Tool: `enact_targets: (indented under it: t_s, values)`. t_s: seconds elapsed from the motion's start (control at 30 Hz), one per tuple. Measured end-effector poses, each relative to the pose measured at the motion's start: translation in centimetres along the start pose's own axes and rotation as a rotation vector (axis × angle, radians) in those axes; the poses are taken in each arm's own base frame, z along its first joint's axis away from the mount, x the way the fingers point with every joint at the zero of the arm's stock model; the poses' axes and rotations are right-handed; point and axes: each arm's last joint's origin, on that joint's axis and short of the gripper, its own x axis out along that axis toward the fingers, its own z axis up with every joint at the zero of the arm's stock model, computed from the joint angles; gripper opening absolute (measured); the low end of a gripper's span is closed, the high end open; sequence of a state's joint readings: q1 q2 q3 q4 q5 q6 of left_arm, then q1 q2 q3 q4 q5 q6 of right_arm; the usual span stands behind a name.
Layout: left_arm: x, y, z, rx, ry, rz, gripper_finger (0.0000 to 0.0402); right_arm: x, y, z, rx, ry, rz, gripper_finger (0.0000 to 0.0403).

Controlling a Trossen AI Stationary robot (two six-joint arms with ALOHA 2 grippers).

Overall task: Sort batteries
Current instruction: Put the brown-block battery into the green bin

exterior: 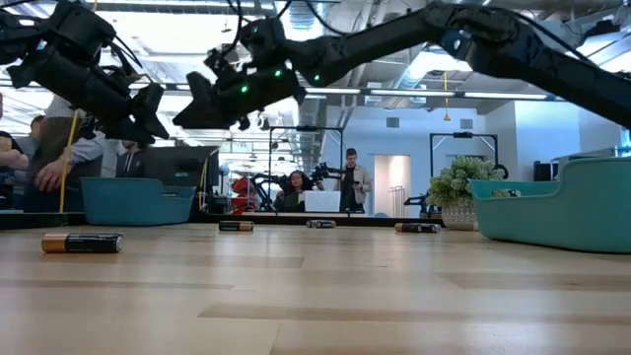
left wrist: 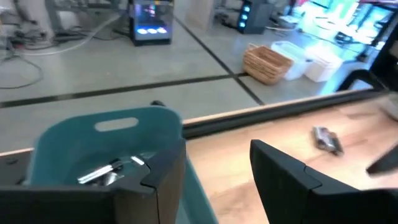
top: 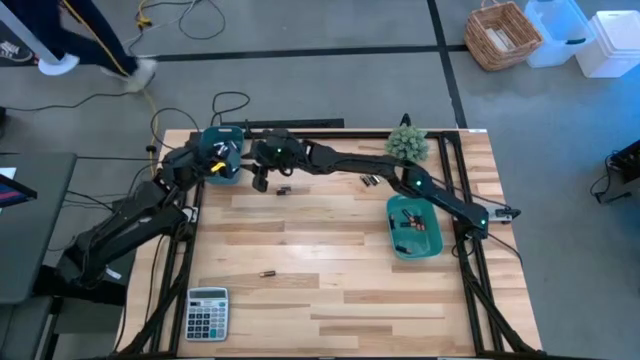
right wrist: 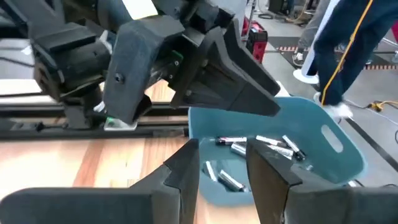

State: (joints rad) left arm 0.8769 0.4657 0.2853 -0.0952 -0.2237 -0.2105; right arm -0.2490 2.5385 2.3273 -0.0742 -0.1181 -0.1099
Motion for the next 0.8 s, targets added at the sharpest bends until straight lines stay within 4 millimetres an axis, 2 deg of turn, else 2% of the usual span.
enact_targets:
  t_s: [0.13, 0.27, 0.4, 0.53, 0.7, 0.8]
  values:
    - [-0.3, -0.3, -0.2, 0.012, 0.023, -0.074, 0.0173, -1.7, 0.1, 0.7, -0.026, 0.001, 0.0, 0.0143]
    - [-0.4, -0.8, -0.3, 0.029, 0.032, -0.138, 0.0173, -5.2, -0.3, 0.9, -0.018, -0.082, -0.024, 0.0143]
    - [-0.6, -1.6, -0.3, 0.082, 0.03, -0.227, 0.0173, -10.3, -0.6, -1.1, 0.008, -0.175, -0.06, 0.0143]
    - [-0.9, -2.5, -0.3, 0.131, 0.017, -0.315, 0.0173, -14.7, 0.2, -3.5, -0.004, -0.105, -0.059, 0.0142]
    - [-1.5, -4.0, -0.1, 0.152, -0.034, -0.44, 0.0173, -16.9, 2.1, -6.1, -0.04, 0.035, -0.012, 0.0142]
    - [-2.0, -5.0, 0.0, 0.172, -0.058, -0.524, 0.0173, -17.1, 3.1, -6.1, -0.069, 0.061, 0.015, 0.0142]
